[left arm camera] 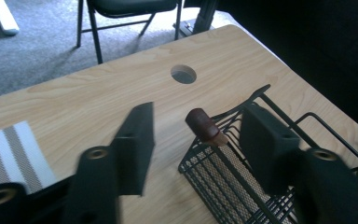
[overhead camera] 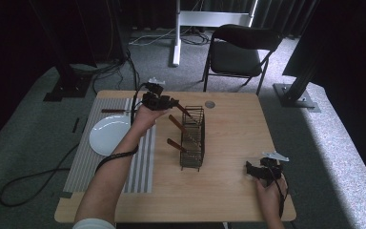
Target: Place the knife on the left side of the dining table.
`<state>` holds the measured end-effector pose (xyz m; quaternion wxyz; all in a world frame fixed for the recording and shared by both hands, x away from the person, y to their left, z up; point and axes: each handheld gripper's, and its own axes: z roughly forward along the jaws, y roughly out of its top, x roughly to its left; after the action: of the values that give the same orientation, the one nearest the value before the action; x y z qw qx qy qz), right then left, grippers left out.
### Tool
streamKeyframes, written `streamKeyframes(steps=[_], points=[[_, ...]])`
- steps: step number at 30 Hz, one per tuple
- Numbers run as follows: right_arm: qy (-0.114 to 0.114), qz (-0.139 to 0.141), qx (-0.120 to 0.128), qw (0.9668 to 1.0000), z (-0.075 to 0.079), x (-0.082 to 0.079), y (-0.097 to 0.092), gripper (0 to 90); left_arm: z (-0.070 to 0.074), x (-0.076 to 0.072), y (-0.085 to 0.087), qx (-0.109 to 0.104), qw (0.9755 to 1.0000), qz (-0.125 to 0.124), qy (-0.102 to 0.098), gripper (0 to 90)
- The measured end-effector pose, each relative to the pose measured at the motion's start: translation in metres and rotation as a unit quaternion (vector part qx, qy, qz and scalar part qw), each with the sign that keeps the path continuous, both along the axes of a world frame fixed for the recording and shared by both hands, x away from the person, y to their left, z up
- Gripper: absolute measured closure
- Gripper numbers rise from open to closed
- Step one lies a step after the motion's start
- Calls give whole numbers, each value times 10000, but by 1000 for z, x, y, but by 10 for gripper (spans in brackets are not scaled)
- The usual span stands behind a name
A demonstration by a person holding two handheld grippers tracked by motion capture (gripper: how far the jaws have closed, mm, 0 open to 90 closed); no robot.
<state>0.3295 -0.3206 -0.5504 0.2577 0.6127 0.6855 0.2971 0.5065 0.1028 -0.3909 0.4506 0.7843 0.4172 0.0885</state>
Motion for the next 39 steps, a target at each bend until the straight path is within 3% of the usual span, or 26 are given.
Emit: streamKeyframes(steps=[1,8,10,15,16,18,22,30,39], points=[[0,1,0,10000,0,0,0,115,-1,1,-1,60,10000,2,2,535],[-6,7,3,10000,0,0,0,122,-4,1,-2,-70,9998,-152,63,697],[-5,5,6,10000,0,0,0,122,-3,1,-1,-214,9995,-175,138,717],[-6,6,3,10000,0,0,0,122,0,0,-1,-337,9986,-286,294,781],[-6,6,3,10000,0,0,0,122,1,-1,-1,-465,9977,-354,346,804],[-6,5,4,10000,0,0,0,122,3,-4,-5,-311,9985,-374,237,808],[-6,6,4,10000,0,0,0,122,6,-8,-11,-240,9986,-452,108,810],[-5,6,4,10000,0,0,0,122,20,-13,-6,-367,9985,-397,68,811],[-5,6,4,10000,0,0,0,122,45,-27,1,-353,9986,-349,-169,811]])
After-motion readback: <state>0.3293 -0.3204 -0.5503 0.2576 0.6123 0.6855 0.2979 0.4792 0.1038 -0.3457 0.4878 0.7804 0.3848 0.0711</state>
